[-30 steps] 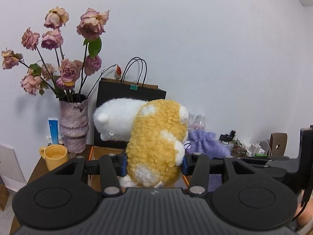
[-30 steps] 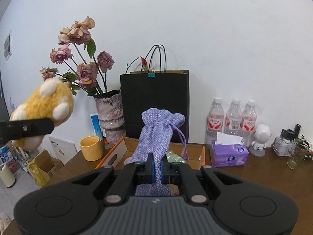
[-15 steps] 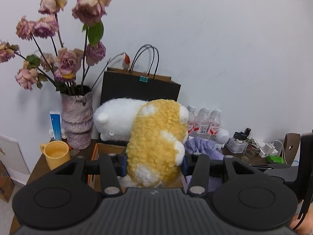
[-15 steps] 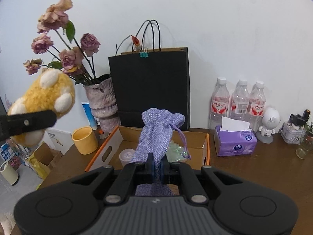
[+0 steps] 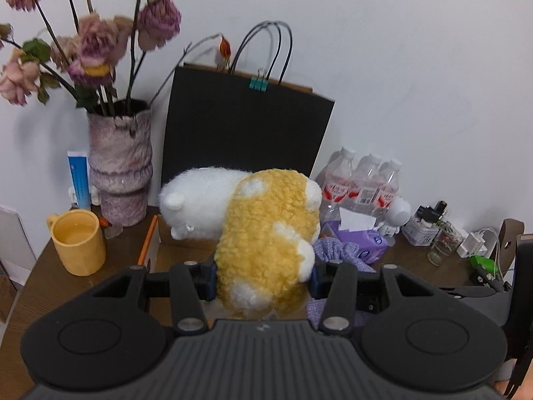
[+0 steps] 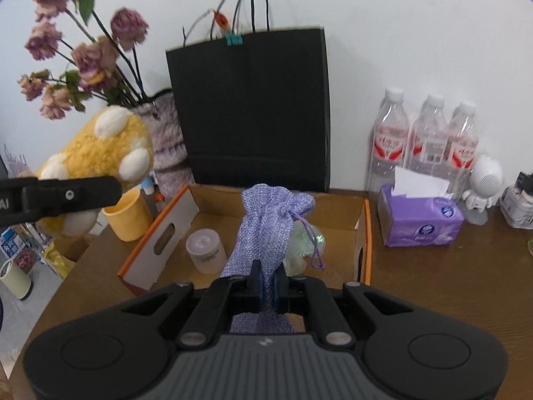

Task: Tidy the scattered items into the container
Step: 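Lift the plush toy and purple pouch over the box with both tools, then lower both tools into the box and open them to release toy and pouch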

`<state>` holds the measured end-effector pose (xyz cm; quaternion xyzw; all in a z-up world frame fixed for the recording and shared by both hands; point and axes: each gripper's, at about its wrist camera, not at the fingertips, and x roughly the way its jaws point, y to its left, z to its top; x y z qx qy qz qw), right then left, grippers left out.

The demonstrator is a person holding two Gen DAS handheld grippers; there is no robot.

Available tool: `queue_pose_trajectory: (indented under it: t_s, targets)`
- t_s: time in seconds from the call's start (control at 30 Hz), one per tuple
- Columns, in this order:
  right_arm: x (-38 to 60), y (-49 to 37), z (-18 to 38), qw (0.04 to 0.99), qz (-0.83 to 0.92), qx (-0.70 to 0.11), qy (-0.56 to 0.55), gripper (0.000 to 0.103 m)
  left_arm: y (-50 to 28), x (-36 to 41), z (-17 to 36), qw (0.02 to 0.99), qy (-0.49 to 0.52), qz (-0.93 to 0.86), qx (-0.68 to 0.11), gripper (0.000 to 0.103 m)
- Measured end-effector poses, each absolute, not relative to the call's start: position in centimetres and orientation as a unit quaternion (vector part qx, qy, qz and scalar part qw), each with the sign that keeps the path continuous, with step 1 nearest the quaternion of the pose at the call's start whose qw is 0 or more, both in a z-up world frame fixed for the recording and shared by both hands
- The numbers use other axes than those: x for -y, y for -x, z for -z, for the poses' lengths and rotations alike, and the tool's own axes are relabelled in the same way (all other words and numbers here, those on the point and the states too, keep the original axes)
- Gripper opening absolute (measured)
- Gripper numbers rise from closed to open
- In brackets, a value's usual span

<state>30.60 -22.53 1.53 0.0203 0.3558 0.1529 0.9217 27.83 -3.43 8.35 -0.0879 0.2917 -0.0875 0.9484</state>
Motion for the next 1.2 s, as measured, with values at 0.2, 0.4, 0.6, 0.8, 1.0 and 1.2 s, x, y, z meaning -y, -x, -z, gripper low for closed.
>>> queue_pose_trajectory:
  t_s: [0.2, 0.4, 0.6, 0.8, 1.0, 1.2]
  targets:
    - [22.3, -33.0, 0.9, 0.915, -0.152, -0.374, -0.021, 0.005, -30.7, 3.2, -6.2, 0.942, 0.09, 0.079, -0.315, 0.048]
    - [22.2, -35.1, 2.7, 0.91, -0.155, -0.385, -0.016, 0.005, -33.5, 3.1, -3.6, 0.935, 0.091, 0.072, -0.336, 0.048]
    - [21.8, -37.8, 5.0, 0.903, -0.151, -0.403, -0.012, 0.005, -36.0, 2.9, -1.0, 0.927, 0.095, 0.064, -0.358, 0.048]
    - [21.4, -39.6, 7.1, 0.897, -0.139, -0.42, -0.003, 0.005, -38.2, 3.0, 1.7, 0.915, 0.09, 0.057, -0.389, 0.048]
    - [20.8, -40.9, 8.7, 0.895, -0.124, -0.428, 0.018, 0.005, -41.0, 3.7, 4.0, 0.904, 0.084, 0.045, -0.417, 0.048]
    - [20.6, -42.3, 9.8, 0.892, -0.096, -0.439, 0.035, 0.005, -42.4, 4.9, 5.4, 0.903, 0.046, 0.031, -0.427, 0.048]
